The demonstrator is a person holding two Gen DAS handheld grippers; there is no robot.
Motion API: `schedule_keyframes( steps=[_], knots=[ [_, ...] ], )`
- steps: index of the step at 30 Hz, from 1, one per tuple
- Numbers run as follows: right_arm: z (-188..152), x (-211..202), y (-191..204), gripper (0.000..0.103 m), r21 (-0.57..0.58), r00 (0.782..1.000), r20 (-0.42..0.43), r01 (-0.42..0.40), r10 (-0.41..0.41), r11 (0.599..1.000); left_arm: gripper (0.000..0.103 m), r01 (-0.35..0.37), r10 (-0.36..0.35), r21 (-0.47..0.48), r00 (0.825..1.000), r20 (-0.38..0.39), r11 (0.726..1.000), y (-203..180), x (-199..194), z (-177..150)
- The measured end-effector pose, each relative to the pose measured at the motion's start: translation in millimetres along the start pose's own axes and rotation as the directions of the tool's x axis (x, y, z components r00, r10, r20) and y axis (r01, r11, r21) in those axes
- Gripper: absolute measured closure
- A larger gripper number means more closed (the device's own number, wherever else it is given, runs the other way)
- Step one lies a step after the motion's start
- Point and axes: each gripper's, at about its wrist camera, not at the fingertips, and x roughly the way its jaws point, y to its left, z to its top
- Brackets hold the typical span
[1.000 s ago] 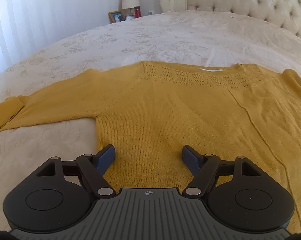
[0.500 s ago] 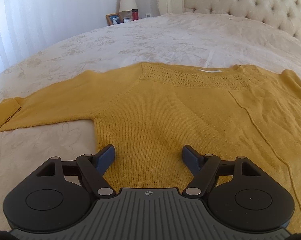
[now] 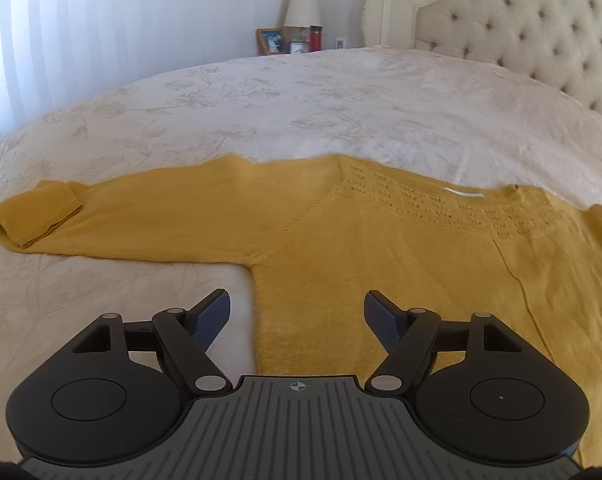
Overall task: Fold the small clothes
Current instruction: 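Grasp the sleeve cuff with the right gripper and fold it across the body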
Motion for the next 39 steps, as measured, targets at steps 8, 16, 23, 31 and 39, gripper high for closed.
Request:
schedule_keyframes(
  steps=[8, 16, 23, 31, 39],
  knots=[
    [-40, -12, 149, 0.095, -0.183, 0.959, -0.039, -0.284, 0.281, 0.941, 0.030, -0.001, -0.002, -0.088, 1.000, -0.029, 0.996, 22, 1, 7],
    [-129, 12, 222, 0.087, -0.222, 0.927, -0.176, -0.366, 0.332, 0.904, 0.030, 0.003, -0.017, -0.160, 0.996, -0.082, 0.987, 41, 12, 9],
    [-154, -10, 210, 0.046, -0.273, 0.920, -0.178, -0.387, 0.349, 0.881, 0.030, -0.013, -0.009, -0.168, 0.992, -0.129, 0.986, 47, 19, 9],
    [-132, 29, 189, 0.040, -0.067, 0.923, -0.200, -0.346, 0.328, 0.936, 0.030, 0.015, -0.043, -0.182, 0.988, -0.148, 0.983, 58, 23, 8],
    [-154, 76, 168, 0.042, 0.112, 0.909, -0.284, -0.285, 0.305, 0.952, 0.029, -0.018, -0.009, -0.203, 0.991, -0.131, 0.979, 68, 22, 11]
  ],
)
